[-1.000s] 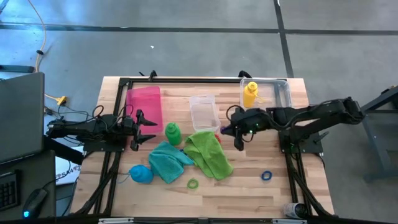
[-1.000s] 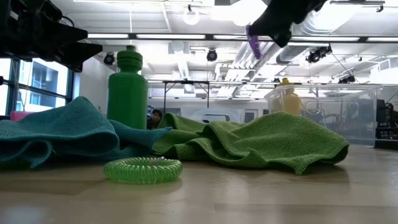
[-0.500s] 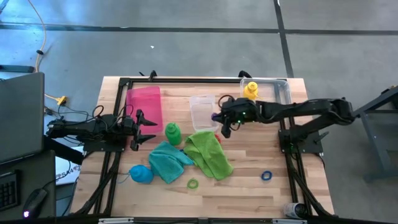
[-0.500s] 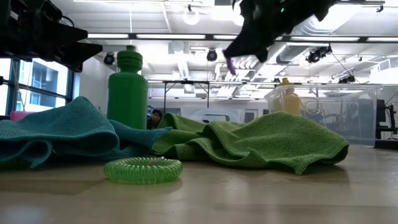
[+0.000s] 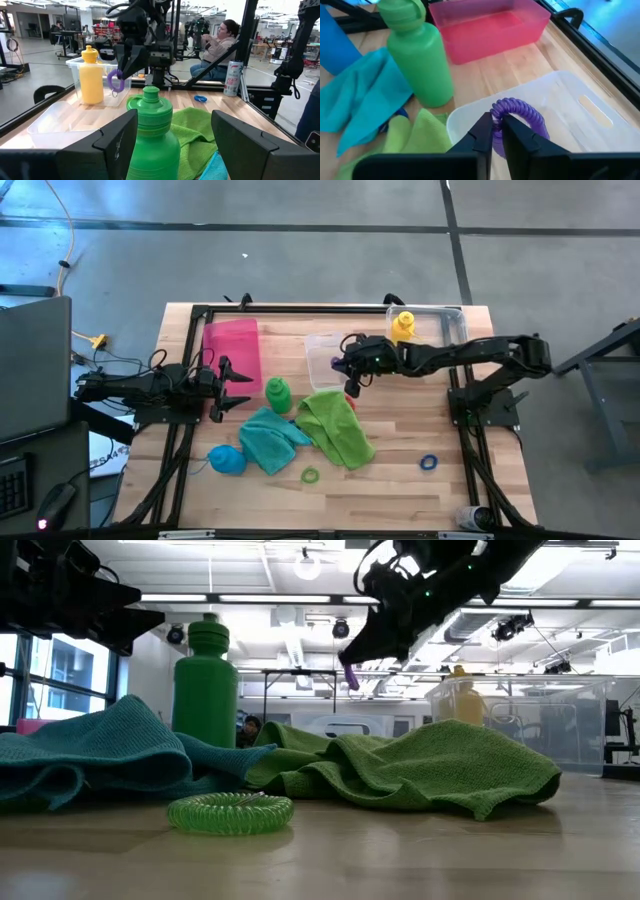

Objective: Pick & Place Sports Items
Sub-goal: Put the right purple spring keychain into the left transparent bin, then put the right blue spring keychain into the left transparent bin

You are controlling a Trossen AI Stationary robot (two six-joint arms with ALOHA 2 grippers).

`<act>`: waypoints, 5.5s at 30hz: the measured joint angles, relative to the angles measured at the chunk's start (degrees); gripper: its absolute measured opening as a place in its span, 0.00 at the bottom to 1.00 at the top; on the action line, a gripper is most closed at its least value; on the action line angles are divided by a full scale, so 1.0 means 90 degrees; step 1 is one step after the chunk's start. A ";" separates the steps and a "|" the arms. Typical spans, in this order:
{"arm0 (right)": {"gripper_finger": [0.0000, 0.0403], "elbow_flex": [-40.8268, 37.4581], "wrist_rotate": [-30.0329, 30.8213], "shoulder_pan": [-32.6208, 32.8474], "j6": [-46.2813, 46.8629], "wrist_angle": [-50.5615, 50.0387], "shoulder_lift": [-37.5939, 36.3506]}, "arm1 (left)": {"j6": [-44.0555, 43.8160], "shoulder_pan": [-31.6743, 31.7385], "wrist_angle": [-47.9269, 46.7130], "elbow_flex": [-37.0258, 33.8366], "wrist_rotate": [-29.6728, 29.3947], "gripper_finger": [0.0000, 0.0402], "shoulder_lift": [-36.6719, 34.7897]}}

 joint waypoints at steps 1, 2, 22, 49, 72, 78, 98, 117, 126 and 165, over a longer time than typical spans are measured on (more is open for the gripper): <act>0.08 0.0000 0.0016 0.0000 0.0000 -0.0034 0.0011 | 0.0000 0.0002 0.0000 0.0000 0.0000 0.62 0.0000; 0.10 0.0000 0.0016 0.0002 -0.0001 -0.0070 0.0012 | 0.0000 0.0002 0.0000 0.0000 0.0000 0.62 0.0000; 0.35 0.0000 0.0127 0.0002 0.0032 -0.0207 -0.0312 | 0.0000 0.0002 0.0002 0.0000 0.0000 0.62 0.0000; 0.42 0.0005 0.0625 0.1407 0.1908 -0.4257 -0.2156 | 0.0000 0.0002 0.0029 0.0000 0.0000 0.62 0.0000; 0.42 0.0000 -0.0812 0.3648 0.0815 -0.6254 -0.2326 | 0.0000 0.0002 0.0029 0.0000 0.0000 0.62 0.0000; 0.42 -0.0002 -0.0932 0.4019 0.0134 -0.6909 -0.2326 | -0.0002 0.0002 0.0029 0.0000 0.0000 0.62 0.0000; 0.42 -0.0002 -0.0480 0.5234 0.0024 -0.7252 -0.1900 | 0.0000 0.0001 0.0029 0.0000 0.0000 0.62 0.0000; 0.42 -0.0002 -0.0836 0.5387 0.0049 -0.6746 0.0322 | 0.0000 0.0002 0.0027 0.0000 0.0000 0.62 0.0000; 0.42 -0.0002 -0.1118 0.5387 0.0051 -0.6355 0.1072 | 0.0000 0.0000 0.0029 0.0000 0.0000 0.62 0.0000; 0.03 -0.0009 0.0192 0.5406 0.0647 -0.5291 -0.1130 | 0.0000 0.0002 0.0029 0.0000 0.0000 0.62 -0.0002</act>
